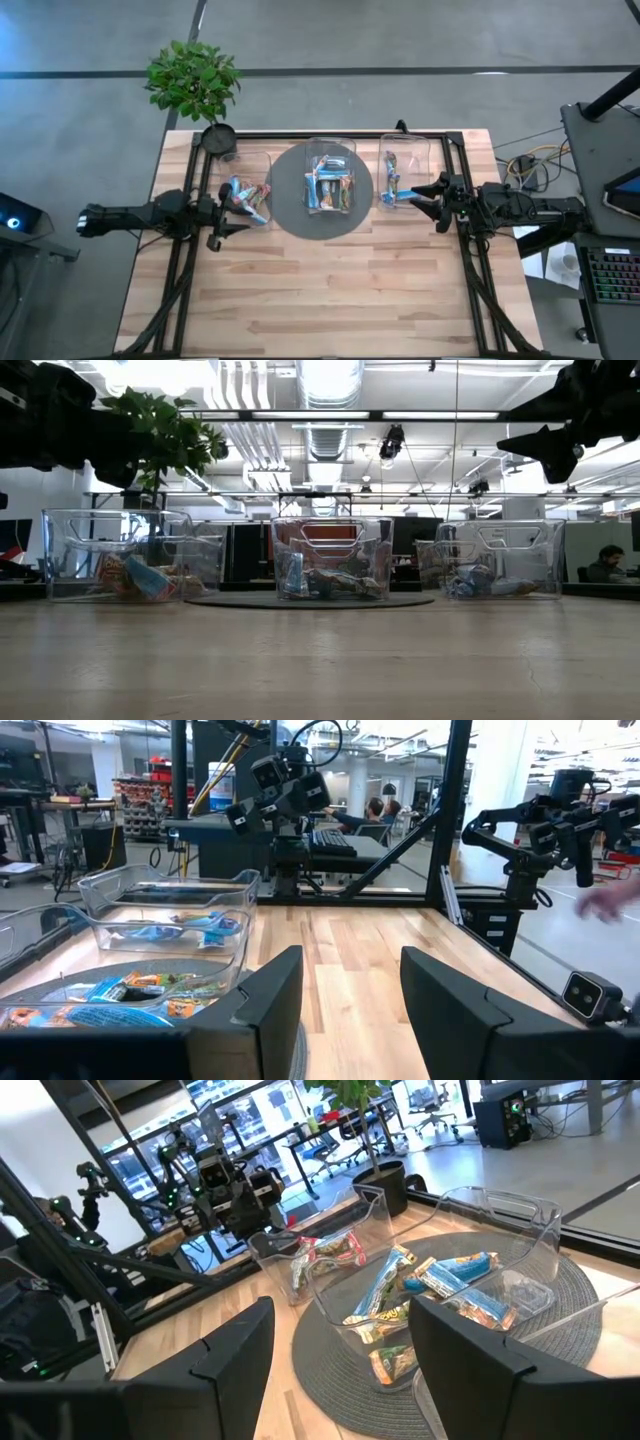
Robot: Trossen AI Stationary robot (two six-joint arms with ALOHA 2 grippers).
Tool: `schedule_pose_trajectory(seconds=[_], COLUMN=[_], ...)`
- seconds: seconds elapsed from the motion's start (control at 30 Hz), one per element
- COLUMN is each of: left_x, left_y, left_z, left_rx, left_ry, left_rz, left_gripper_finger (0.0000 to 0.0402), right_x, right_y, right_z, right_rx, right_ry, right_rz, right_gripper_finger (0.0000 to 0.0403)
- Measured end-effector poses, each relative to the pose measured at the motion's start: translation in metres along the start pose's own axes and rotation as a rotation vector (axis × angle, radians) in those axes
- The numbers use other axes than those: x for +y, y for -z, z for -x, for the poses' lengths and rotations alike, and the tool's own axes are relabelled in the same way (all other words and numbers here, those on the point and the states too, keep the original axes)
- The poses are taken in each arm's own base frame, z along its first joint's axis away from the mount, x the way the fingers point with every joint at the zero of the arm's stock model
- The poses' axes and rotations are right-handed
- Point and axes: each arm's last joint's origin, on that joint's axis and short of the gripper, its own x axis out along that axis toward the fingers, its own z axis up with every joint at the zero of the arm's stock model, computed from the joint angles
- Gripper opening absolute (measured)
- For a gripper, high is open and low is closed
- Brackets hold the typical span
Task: Pick and place Granola Bars by type
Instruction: Return to Home Position
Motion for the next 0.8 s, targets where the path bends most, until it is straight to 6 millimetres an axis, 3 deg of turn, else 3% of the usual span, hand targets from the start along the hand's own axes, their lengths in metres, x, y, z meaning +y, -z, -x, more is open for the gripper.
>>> schedule_pose_trajectory(seconds=[0.67,0.8], left_x=[0.0000,0.0000], left_y=[0.0001,0.0001], left_z=[0.0000,0.0000], left_rx=[0.002,0.002], left_ry=[0.000,0.000], left_rz=[0.000,0.000], left_gripper_finger=[0.0154,0.0154], right_x=[-0.0001,0.0025], right_y=[-0.0006,-0.0023], right_z=[0.0014,0.0064], right_rx=[-0.010,-0.039], right_ry=[-0.006,-0.094], right_rz=[-0.007,-0.006], right_gripper_finger=[0.0221,0.0221])
